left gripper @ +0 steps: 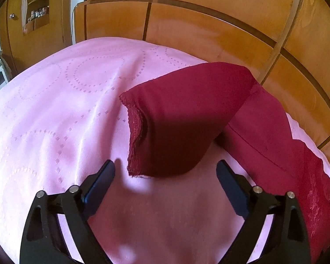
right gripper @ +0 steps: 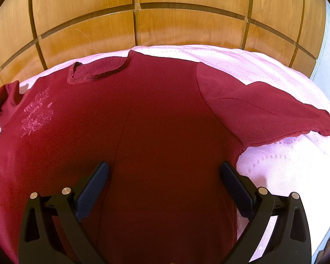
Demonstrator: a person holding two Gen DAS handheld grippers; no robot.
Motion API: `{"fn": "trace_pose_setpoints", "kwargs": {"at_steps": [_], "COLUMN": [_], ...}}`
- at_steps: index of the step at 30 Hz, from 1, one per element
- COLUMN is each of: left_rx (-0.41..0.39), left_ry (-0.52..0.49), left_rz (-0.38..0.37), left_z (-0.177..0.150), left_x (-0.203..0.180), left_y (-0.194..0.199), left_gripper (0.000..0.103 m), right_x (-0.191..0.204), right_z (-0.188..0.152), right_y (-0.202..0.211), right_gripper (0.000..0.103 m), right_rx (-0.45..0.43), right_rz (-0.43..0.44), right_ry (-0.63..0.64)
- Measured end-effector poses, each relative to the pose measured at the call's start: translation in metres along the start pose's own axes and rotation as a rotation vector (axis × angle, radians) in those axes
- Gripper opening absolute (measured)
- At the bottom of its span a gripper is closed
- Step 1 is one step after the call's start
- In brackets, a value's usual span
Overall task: Fold small clothes
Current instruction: 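Grasp the cuff of the sleeve nearest the left gripper, then lift the held sleeve and fold it across the shirt body, release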
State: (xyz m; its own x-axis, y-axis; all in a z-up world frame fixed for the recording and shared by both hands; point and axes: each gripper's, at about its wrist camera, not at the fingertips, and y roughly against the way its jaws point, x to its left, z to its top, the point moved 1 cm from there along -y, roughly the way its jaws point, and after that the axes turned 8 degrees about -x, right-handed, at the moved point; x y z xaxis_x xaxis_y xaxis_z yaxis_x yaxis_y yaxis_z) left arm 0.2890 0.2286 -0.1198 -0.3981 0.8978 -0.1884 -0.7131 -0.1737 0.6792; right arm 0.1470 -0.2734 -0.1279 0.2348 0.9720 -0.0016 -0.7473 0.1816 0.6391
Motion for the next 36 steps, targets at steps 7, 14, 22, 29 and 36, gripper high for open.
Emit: {"fn": "trace_pose_setpoints", "kwargs": {"at_steps": [7,14,22,29,36], "left_rx": [-0.018,-0.029,0.013,-0.021,-0.077], "left_ry": [0.052,0.097,0.076,-0.02,0.052], "left_rz": [-0.059,-0.118,-0.156,-0.179,-0.193], "left_z": [0.006,0.008,0.014,0.026,0.051], "left_x": [0.007,0.016,0.015,0.004,0.016], "left_y": [-0.006,-0.01,-0.02,-0.001,0.035], "left_gripper": [0.085,0.079,0.038,0.02,0.017], "right_x": [0.0,0.0,0.001,0.001,0.001], "right_z": [0.0,-0.001,-0.001,-0.001,0.0], "right_y": [0.0,0.0,-0.001,-0.001,0.0], "right_gripper": [0.1,0.1,0.1,0.1,0.1], "right_rx": [0.0,0.0,0.0,0.0,0.0], "right_rz": [0.0,-0.001,-0.001,-0.001,-0.002], "right_ry": [0.0,0.001,0.001,0.001,0.002]}}
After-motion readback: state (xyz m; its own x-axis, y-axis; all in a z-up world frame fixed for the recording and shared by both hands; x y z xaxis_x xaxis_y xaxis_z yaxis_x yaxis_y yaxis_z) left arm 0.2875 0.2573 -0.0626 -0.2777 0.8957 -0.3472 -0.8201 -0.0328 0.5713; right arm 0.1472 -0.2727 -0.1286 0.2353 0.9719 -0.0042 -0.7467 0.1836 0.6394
